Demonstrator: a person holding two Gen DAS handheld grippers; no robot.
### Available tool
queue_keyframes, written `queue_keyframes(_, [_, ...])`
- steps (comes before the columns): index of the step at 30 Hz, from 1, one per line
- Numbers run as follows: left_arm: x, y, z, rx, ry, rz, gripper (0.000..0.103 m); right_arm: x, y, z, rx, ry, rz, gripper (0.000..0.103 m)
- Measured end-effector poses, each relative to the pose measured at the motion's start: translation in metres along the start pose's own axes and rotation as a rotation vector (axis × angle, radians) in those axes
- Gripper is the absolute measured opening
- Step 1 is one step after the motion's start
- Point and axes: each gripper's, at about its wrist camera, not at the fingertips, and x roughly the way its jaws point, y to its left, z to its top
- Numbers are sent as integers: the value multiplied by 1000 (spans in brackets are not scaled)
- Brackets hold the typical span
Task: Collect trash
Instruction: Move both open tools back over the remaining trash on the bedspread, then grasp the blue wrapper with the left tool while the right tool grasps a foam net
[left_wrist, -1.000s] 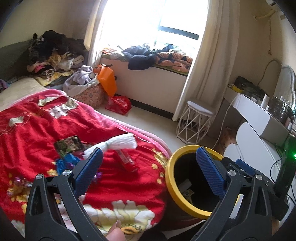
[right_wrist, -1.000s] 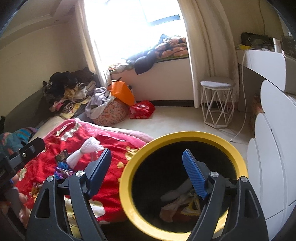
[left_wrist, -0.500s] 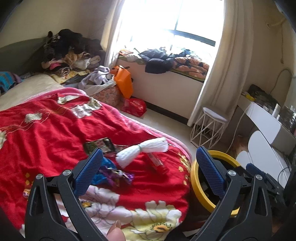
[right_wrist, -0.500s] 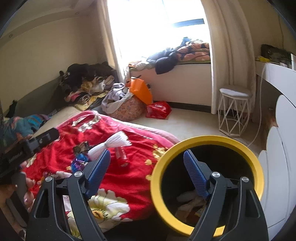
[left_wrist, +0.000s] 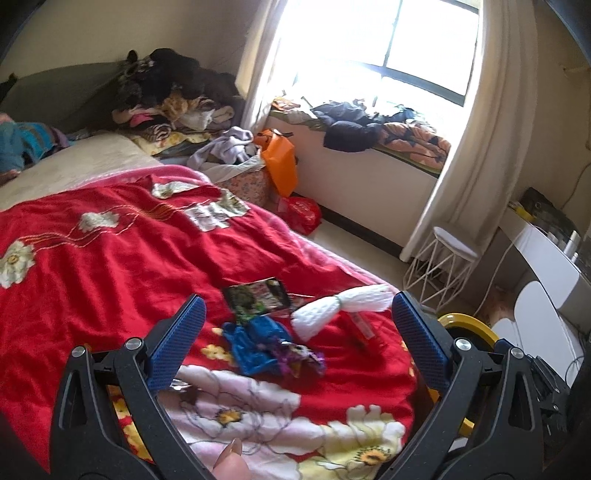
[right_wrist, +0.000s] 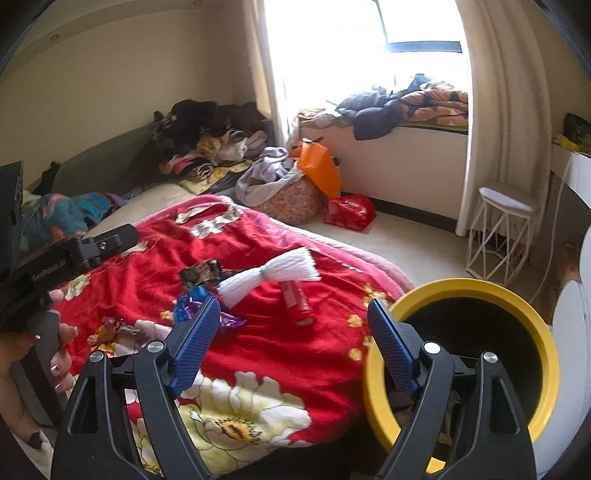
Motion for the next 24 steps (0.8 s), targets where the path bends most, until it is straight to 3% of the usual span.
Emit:
queue_keyframes(13, [34, 63, -3, -94, 71, 54, 93, 54, 12, 22, -27, 17, 9, 79])
queue_keyframes(24, [98, 87, -7, -186, 215, -28, 92, 119, -4, 36, 31, 66, -22, 79])
